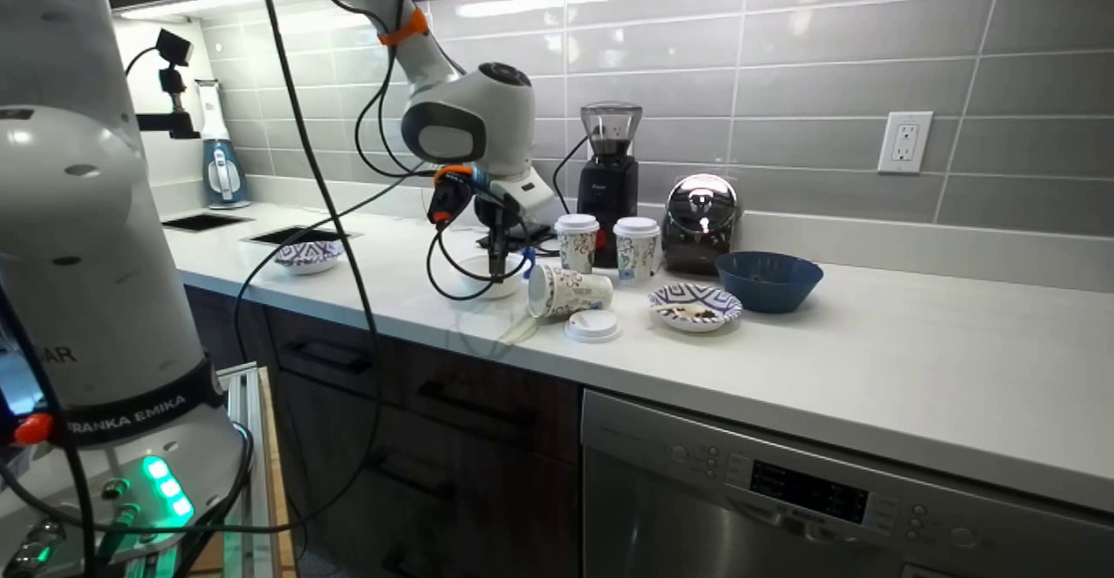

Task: Pick up the white bowl and move it to the right side of the kitchen counter

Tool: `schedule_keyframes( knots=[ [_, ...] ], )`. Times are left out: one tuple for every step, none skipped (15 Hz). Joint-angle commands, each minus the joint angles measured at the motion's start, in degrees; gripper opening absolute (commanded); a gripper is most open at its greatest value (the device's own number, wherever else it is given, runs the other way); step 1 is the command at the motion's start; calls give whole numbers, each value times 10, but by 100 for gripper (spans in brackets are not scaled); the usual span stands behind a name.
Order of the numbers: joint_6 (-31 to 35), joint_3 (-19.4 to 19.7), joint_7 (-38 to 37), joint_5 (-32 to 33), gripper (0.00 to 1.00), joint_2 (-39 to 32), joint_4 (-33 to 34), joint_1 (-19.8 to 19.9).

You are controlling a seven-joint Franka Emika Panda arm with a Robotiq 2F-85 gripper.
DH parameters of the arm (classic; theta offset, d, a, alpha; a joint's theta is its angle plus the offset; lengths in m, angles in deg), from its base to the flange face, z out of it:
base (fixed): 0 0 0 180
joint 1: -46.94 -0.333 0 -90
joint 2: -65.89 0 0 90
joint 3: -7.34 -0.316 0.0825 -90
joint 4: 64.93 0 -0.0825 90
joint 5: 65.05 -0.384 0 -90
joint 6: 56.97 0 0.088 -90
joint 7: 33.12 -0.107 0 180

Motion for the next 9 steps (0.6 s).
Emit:
schedule_keyframes(
  knots=[
    [-11,19,-1,13,79,69,-13,17],
    [-6,26,-5,23,85,86,-17,20],
    [11,32,-10,37,94,105,-24,25],
    [29,37,-17,53,98,121,-28,30],
    [35,42,-26,60,100,135,-31,35],
    [38,45,-52,73,100,144,-31,42],
    [44,45,-99,83,100,148,-33,50],
    [40,42,-146,99,100,149,-36,58],
    [31,39,-187,116,100,152,-42,66]
  ],
)
